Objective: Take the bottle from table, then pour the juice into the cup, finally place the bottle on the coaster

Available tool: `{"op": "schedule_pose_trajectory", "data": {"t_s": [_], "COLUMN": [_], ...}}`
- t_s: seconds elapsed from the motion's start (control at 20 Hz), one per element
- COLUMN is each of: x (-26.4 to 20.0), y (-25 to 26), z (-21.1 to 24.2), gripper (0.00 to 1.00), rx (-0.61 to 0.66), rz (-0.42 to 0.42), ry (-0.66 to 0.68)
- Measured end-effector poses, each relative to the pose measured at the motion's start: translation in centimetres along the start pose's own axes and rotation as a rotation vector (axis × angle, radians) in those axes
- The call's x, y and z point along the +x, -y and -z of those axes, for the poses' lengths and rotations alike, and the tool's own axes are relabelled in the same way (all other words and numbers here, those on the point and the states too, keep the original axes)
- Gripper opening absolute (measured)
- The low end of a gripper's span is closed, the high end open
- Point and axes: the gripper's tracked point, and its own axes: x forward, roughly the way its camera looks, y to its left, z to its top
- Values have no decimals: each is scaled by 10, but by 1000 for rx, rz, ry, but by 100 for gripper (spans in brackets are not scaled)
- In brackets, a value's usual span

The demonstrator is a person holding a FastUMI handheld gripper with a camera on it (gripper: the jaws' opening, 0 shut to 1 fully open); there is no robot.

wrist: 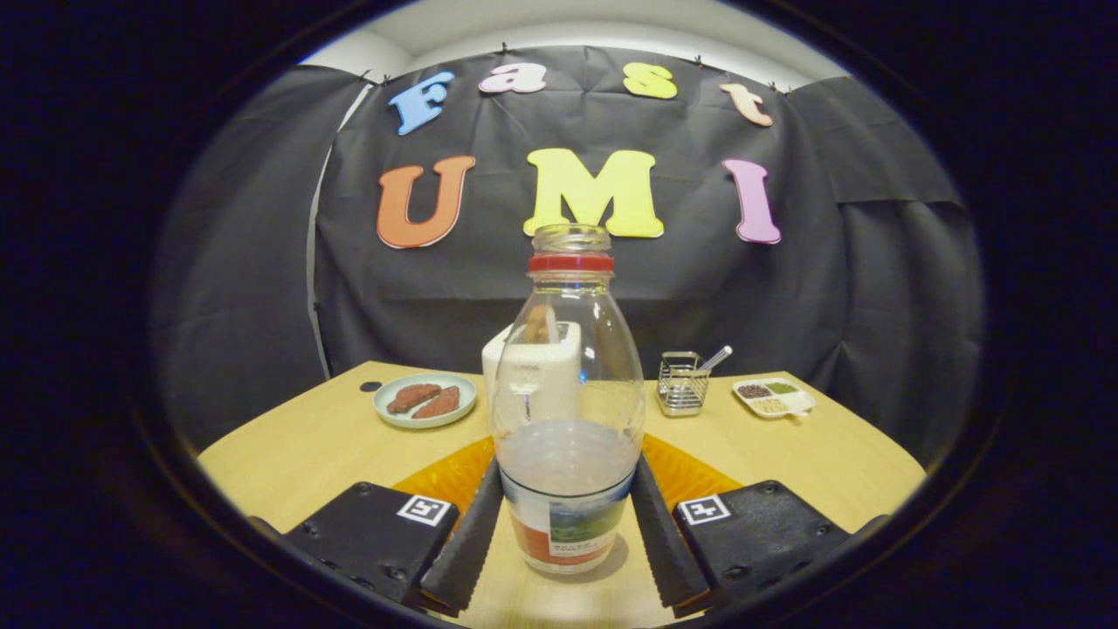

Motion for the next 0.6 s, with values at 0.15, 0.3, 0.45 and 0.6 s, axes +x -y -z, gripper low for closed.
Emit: {"op": "schedule_pose_trajectory", "data": {"t_s": [0.15,0.3,0.45,0.6], "x": [11,18,23,28], "y": [6,9,8,18], "z": [15,25,34,38], "gripper": [80,80,80,80], "rx": [1,13,1,-27], "rz": [6,7,0,10], "ry": [-9,-3,-11,8]}}
